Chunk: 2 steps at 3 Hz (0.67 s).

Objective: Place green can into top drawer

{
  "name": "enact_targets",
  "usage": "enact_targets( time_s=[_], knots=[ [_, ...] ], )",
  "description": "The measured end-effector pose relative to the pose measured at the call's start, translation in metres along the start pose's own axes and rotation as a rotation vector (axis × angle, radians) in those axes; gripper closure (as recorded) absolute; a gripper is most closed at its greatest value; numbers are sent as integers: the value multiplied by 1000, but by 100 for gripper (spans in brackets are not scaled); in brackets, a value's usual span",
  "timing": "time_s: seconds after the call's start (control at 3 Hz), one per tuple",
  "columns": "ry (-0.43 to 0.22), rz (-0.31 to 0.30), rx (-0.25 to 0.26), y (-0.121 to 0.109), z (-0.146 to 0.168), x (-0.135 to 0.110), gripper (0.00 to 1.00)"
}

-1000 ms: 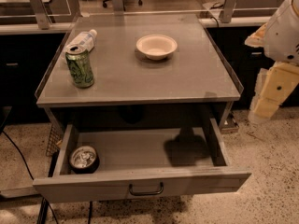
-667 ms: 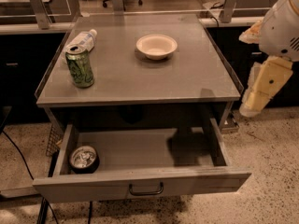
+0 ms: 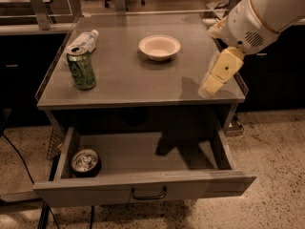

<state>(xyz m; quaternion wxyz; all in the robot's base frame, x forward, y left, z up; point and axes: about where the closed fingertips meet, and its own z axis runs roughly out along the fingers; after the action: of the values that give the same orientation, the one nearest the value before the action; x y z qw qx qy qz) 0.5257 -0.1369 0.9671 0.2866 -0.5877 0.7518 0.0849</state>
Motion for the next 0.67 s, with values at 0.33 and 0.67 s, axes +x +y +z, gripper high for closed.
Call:
enact_targets(
  time_s=[0.33,0.67],
  knots=[
    [-132,44,-10,-5,39,-27,0],
    [-185,49,53,-21,41,-42,0]
  ],
)
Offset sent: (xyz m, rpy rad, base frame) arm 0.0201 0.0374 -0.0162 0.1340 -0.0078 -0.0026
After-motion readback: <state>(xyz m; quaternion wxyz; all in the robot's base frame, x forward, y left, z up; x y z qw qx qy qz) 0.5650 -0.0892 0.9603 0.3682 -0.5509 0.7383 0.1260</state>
